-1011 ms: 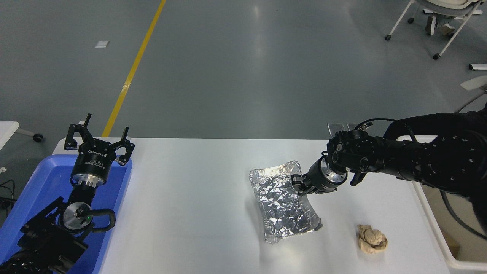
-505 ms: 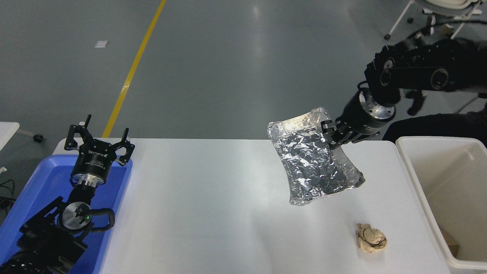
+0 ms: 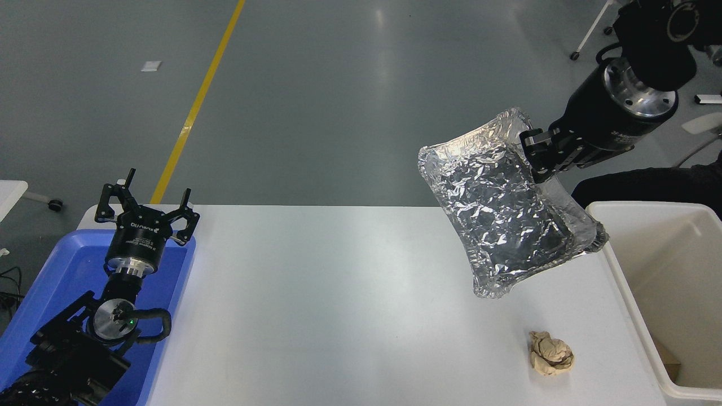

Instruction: Pick up foil plate and place in dustbin

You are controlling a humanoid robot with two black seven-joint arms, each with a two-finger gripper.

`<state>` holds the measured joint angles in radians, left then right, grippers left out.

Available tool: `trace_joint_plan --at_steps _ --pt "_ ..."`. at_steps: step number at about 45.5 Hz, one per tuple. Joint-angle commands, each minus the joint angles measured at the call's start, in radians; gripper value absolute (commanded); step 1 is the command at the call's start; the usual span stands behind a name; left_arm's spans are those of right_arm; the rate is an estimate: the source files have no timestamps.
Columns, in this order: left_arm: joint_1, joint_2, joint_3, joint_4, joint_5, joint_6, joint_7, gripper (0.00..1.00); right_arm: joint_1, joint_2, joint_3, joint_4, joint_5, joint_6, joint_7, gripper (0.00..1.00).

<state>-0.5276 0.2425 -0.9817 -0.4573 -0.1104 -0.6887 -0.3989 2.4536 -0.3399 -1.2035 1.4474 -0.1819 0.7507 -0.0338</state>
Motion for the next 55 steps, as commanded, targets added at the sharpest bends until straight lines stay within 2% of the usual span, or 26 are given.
trace_joint_plan --at_steps 1,13,19,23,29,36,46,55 --pt "0.000 0.001 0.000 0.000 0.000 0.000 -0.002 1.00 -0.002 -0.070 -0.070 -0.013 -0.105 -0.004 0.002 0.00" --pt "0.001 0.001 0.000 0.000 0.000 0.000 -0.002 1.00 -0.200 -0.401 -0.048 -0.194 -0.467 -0.024 0.008 0.00" --pt "0.000 0.000 0.000 0.000 0.000 0.000 -0.002 1.00 -0.370 -0.534 0.042 -0.317 -0.556 -0.066 0.009 0.00" --pt "0.000 0.001 0.000 0.000 0.000 0.000 -0.002 1.00 -0.525 -0.567 0.117 -0.407 -0.586 -0.135 0.012 0.00" --pt "0.000 0.000 0.000 -0.001 0.000 0.000 -0.002 1.00 -0.767 -0.581 0.200 -0.538 -0.599 -0.269 0.057 0.00" --pt "0.000 0.001 0.001 0.000 0.000 0.000 -0.002 1.00 -1.095 -0.558 0.385 -0.729 -0.593 -0.447 0.061 0.00" --pt "0.000 0.001 0.001 0.000 0.000 0.000 -0.002 1.00 -1.488 -0.410 0.666 -1.011 -0.579 -0.534 0.060 0.00" --pt "0.000 0.001 0.001 0.000 0.000 0.000 -0.002 1.00 -1.644 -0.263 0.699 -1.237 -0.541 -0.591 0.060 0.00"
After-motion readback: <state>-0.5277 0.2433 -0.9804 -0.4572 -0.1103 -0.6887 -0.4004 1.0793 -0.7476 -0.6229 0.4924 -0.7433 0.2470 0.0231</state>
